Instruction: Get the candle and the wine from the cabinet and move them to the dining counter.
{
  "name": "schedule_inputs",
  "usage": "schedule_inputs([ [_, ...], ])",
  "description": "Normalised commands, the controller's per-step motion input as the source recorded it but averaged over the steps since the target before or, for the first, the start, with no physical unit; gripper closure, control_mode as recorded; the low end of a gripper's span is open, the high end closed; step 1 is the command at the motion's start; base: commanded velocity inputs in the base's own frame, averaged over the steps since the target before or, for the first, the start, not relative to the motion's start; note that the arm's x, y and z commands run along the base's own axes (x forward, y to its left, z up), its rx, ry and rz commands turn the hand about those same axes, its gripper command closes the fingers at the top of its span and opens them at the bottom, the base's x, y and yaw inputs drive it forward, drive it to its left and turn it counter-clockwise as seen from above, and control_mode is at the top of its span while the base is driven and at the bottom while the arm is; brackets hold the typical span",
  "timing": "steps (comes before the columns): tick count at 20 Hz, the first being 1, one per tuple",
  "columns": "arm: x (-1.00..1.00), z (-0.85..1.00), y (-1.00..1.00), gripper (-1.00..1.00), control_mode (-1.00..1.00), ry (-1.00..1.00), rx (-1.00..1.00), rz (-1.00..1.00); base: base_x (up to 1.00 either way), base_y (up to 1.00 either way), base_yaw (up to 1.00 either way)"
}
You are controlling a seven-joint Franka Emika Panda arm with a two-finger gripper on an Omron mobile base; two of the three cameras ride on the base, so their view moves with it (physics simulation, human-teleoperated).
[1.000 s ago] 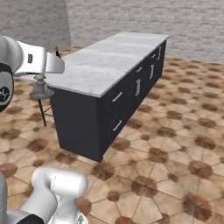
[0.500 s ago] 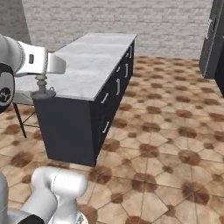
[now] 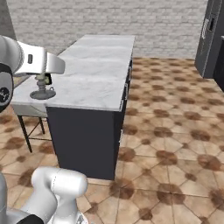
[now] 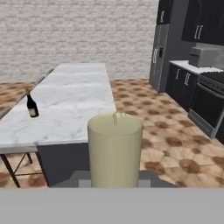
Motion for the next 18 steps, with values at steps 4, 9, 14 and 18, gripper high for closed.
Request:
schedule_inputs([
  [4,0.0,0.0,0.0,1.0,1.0,0.0,0.0,0.0,0.74,0.73,-0.12],
  [9,0.0,0.0,0.0,1.0,1.0,0.0,0.0,0.0,0.69,0.59,-0.05],
  [14,0.0,0.0,0.0,1.0,1.0,0.0,0.0,0.0,0.58,0.12,0.03],
  [18,0.0,0.0,0.0,1.0,1.0,0.0,0.0,0.0,0.68,0.0,0.08],
])
